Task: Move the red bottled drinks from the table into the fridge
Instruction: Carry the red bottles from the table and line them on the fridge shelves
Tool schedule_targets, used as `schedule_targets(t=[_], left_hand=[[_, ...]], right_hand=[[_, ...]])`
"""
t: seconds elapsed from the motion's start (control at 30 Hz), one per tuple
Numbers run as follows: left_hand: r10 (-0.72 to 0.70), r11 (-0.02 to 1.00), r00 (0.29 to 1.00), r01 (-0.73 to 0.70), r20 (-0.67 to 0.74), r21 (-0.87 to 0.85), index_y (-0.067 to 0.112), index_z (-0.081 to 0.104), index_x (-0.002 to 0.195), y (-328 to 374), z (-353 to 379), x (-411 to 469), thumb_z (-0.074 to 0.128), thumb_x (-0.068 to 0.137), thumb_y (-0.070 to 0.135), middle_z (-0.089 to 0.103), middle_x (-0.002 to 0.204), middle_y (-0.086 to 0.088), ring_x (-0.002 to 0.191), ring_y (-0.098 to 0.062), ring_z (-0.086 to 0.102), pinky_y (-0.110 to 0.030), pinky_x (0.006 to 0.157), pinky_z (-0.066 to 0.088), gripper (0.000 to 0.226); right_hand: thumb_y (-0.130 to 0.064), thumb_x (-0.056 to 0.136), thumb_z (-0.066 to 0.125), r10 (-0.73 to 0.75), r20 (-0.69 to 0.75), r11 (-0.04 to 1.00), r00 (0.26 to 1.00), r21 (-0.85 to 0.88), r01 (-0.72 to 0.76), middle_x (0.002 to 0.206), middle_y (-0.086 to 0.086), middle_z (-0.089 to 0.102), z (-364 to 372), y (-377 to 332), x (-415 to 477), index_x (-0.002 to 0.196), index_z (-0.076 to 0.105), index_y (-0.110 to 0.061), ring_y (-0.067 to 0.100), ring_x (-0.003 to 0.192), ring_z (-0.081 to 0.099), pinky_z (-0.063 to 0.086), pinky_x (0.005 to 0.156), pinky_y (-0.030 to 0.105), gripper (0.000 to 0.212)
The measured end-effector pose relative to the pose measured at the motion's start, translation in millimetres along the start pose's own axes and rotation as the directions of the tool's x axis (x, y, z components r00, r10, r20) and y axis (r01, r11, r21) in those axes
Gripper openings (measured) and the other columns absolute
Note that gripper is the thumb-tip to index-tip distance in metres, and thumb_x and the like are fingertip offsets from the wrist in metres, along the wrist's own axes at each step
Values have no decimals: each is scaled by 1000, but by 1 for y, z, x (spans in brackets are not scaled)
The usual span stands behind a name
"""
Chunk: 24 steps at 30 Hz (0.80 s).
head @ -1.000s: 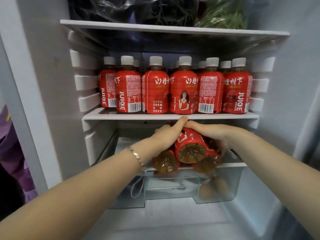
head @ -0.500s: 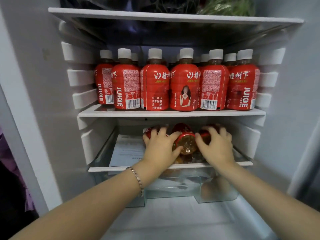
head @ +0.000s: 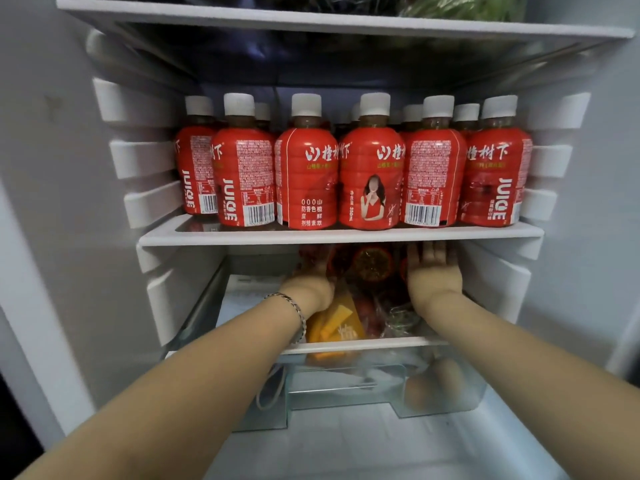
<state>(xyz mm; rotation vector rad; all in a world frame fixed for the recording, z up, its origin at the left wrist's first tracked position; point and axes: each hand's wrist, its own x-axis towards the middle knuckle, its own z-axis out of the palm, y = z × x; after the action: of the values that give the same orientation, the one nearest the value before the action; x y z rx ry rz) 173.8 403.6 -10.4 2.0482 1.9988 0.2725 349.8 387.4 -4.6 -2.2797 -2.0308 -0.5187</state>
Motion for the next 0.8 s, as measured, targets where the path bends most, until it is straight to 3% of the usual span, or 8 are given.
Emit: schedule_targets(t=[0.07, 0.13, 0.23, 0.33, 0.5, 0.57, 0.63, 0.8], left_hand=[[47, 997, 999, -46, -27, 60, 19, 40, 137, -3, 0, -11, 36, 98, 37, 47, 137, -10, 120, -28, 50, -36, 97, 42, 43], [112, 992, 988, -104, -107, 74, 14, 57, 116, -6, 1, -28, 40, 96, 32, 60, 119, -9, 108, -27, 56, -34, 90, 44, 33], [180, 977, 946, -140, -270, 162, 13, 61, 112, -12, -1, -63, 43, 93, 28, 58, 115, -10, 110, -29, 52, -34, 93, 38, 30], [152, 982, 910, -96, -385, 163, 13, 60, 115, -26, -4, -101, 46, 92, 25, 54, 117, -10, 113, -29, 49, -34, 93, 37, 30], [-75, 993, 895, 109, -439, 53, 13, 54, 115, -56, -4, -180, 48, 91, 24, 54, 117, -11, 106, -31, 54, -35, 86, 44, 27], [-189, 973, 903, 225, -386, 50, 15, 55, 109, -64, -1, -207, 49, 90, 26, 59, 116, -10, 106, -31, 56, -34, 85, 44, 23], [-355, 919, 892, 388, -279, 73, 15, 56, 106, -73, 7, -250, 50, 90, 29, 60, 114, -7, 106, -29, 56, -34, 85, 44, 22], [-644, 760, 754, 650, -130, 1, 15, 54, 90, -96, 26, -361, 49, 90, 33, 54, 90, -1, 85, -23, 53, -32, 73, 43, 19]], right_hand=[[-20, 95, 40, -9, -29, 999, 1000, 45, 11, 150, 29, 13, -4, -12, -16, 148, 10, -4, 44, 139, 10, 16, 114, 45, 63], [-21, 89, 48, -79, -113, 979, 990, 179, 99, 137, 21, 38, -7, -21, -33, 136, 40, -11, 38, 127, 32, 31, 103, 38, 49], [-20, 89, 48, -222, -76, 879, 972, 417, 233, 113, 9, 61, -15, -31, -59, 111, 60, -18, 29, 103, 56, 45, 82, 34, 25], [-22, 88, 49, -377, -40, 830, 926, 429, 356, 104, 7, 64, -24, -46, -76, 103, 61, -17, 28, 91, 61, 48, 71, 34, 20], [-23, 89, 49, -612, -127, 692, 781, 393, 606, 111, 9, 60, -42, -78, -112, 103, 61, -16, 30, 99, 59, 40, 70, 31, 20], [-25, 89, 50, -677, -147, 631, 721, 390, 671, 113, 9, 62, -50, -86, -132, 106, 61, -16, 30, 102, 59, 43, 73, 32, 22], [-27, 90, 49, -777, -125, 547, 617, 350, 760, 115, 10, 61, -55, -101, -165, 108, 60, -14, 31, 105, 58, 43, 75, 32, 25], [-25, 91, 47, -938, -1, 338, 347, 228, 913, 107, 8, 60, -69, -142, -259, 98, 56, -15, 28, 98, 57, 38, 69, 27, 16]])
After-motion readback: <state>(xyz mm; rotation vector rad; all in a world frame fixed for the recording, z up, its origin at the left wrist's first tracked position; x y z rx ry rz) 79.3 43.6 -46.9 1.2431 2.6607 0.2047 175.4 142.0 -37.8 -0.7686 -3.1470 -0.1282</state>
